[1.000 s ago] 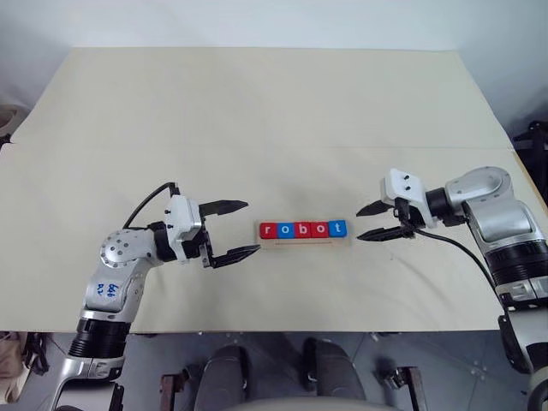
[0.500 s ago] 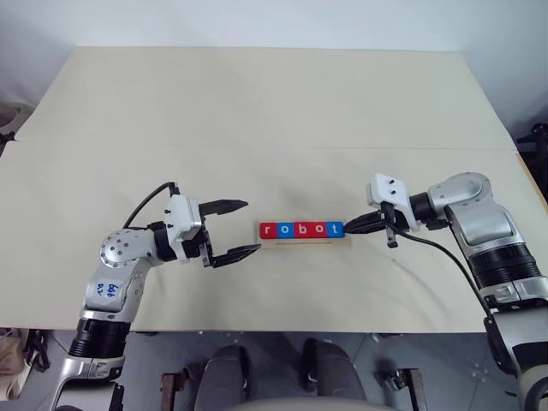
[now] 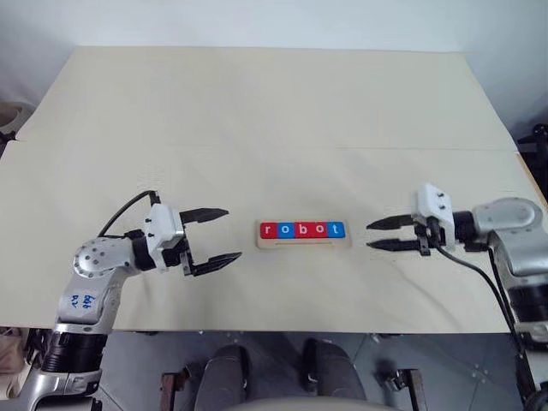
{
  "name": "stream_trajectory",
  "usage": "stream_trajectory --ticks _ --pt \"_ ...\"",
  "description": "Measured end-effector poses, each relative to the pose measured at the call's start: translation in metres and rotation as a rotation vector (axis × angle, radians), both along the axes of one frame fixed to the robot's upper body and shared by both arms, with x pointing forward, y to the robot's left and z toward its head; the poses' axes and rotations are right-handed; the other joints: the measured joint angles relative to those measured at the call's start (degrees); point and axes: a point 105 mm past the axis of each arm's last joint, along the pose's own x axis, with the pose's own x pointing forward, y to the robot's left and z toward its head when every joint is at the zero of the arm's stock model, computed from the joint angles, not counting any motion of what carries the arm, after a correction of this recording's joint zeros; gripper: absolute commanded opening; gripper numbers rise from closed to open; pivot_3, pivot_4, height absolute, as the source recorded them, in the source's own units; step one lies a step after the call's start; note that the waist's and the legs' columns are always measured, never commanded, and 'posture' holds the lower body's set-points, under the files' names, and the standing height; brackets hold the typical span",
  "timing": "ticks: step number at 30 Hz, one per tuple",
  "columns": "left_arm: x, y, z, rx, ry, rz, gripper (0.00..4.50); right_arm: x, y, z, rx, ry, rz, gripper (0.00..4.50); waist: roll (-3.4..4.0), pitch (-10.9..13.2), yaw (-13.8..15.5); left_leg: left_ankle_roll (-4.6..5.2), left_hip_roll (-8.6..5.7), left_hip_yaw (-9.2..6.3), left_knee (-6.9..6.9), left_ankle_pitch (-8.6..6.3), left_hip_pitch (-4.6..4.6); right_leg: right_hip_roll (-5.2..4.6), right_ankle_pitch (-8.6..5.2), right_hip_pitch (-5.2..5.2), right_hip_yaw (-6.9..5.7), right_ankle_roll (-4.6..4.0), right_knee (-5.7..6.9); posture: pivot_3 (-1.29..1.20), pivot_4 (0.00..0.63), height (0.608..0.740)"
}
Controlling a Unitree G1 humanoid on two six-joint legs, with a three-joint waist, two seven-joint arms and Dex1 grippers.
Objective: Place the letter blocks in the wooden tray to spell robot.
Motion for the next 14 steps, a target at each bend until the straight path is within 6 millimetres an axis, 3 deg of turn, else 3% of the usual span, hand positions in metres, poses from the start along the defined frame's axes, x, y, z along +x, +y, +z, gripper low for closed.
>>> stream_trajectory --ticks 4,14 --pt "0.005 0.01 -0.001 0.007 0.008 0.031 4.5 -0.011 -0.004 0.006 0.062 -0.037 -0.021 4.44 0.0 0.0 -0.17 0.0 0.0 0.01 -0.01 0.0 0.11 0.01 -0.01 0.03 0.03 -0.02 0.06 0.0 0.15 0.74" --pt "0.013 0.017 -0.003 0.025 -0.005 0.052 4.5 -0.007 -0.007 0.01 0.109 -0.089 -0.099 4.48 0.0 0.0 -0.05 0.0 0.0 0.02 -0.02 0.0 0.12 0.0 -0.01 0.05 0.05 -0.03 0.05 0.0 0.15 0.74"
